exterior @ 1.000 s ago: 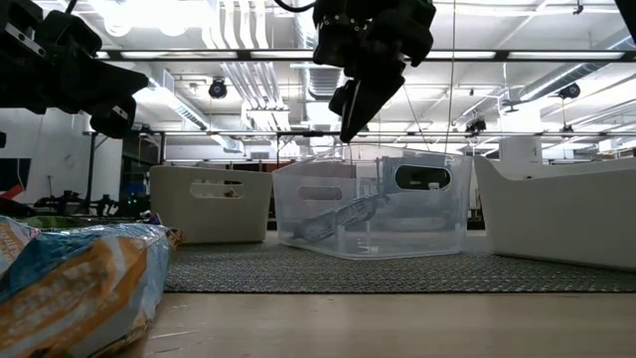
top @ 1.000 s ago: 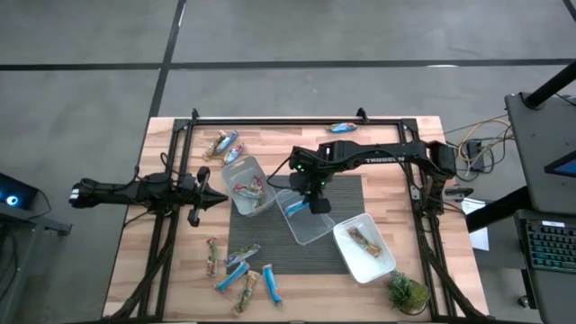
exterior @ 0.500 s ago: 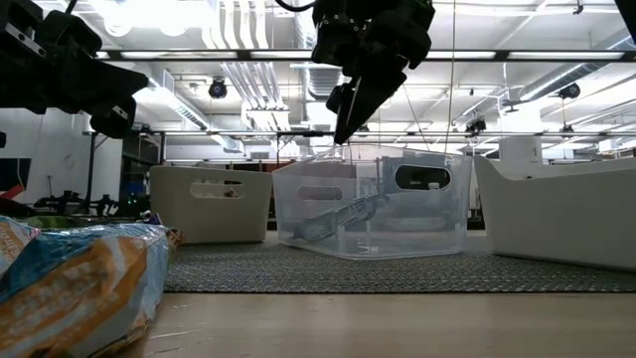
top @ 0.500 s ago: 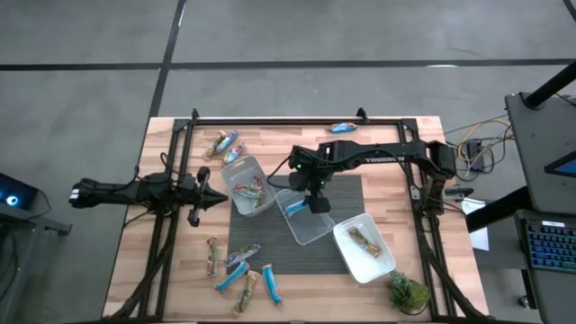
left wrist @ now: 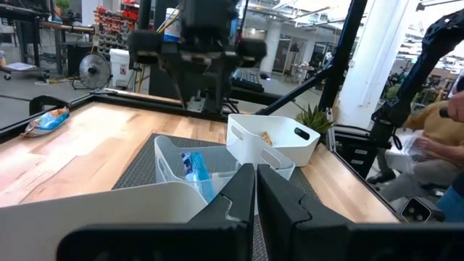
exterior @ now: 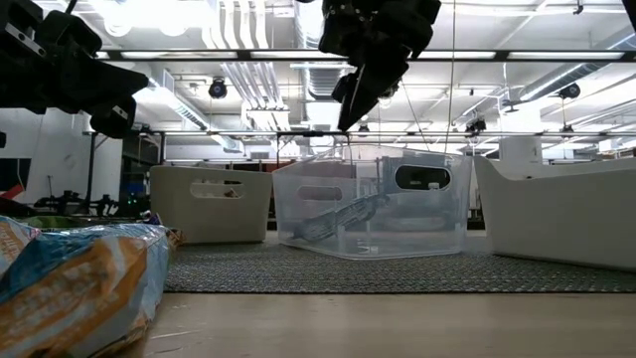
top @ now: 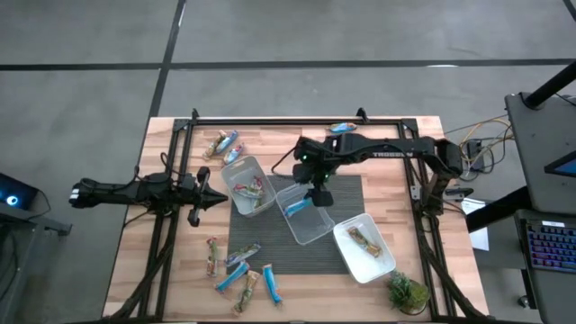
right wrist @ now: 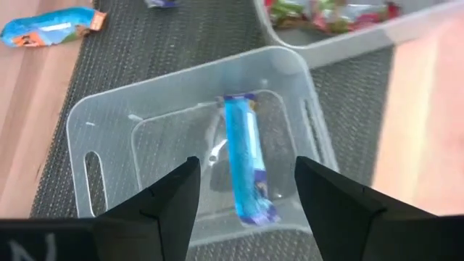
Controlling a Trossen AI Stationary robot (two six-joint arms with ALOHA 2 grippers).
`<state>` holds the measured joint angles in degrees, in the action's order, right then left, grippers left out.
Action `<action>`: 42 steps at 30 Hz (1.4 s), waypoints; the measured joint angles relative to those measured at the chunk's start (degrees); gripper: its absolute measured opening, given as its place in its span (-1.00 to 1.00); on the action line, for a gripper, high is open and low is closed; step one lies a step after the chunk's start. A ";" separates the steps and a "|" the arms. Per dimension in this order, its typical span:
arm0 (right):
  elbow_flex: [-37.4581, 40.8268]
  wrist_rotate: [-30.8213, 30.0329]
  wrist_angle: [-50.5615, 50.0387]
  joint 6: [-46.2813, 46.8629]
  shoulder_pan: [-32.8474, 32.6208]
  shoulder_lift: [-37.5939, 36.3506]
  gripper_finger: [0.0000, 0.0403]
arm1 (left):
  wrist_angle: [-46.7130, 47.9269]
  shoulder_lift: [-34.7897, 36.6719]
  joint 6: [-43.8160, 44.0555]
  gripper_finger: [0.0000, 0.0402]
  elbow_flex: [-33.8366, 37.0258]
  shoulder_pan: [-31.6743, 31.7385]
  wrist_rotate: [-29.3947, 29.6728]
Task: Pick and place Granola Bars by type
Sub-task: Put the yellow granola bar into the white bin
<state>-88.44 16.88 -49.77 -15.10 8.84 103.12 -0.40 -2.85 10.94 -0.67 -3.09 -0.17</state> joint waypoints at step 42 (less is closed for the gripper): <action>-0.02 -12.49 -6.86 -13.09 34.69 -7.24 0.06 | -0.02 0.02 -0.02 -1.00 0.00 0.00 -0.02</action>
<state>-88.47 4.38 -56.63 -28.19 43.53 95.88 -0.43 -2.83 10.92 -0.67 -3.09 -0.19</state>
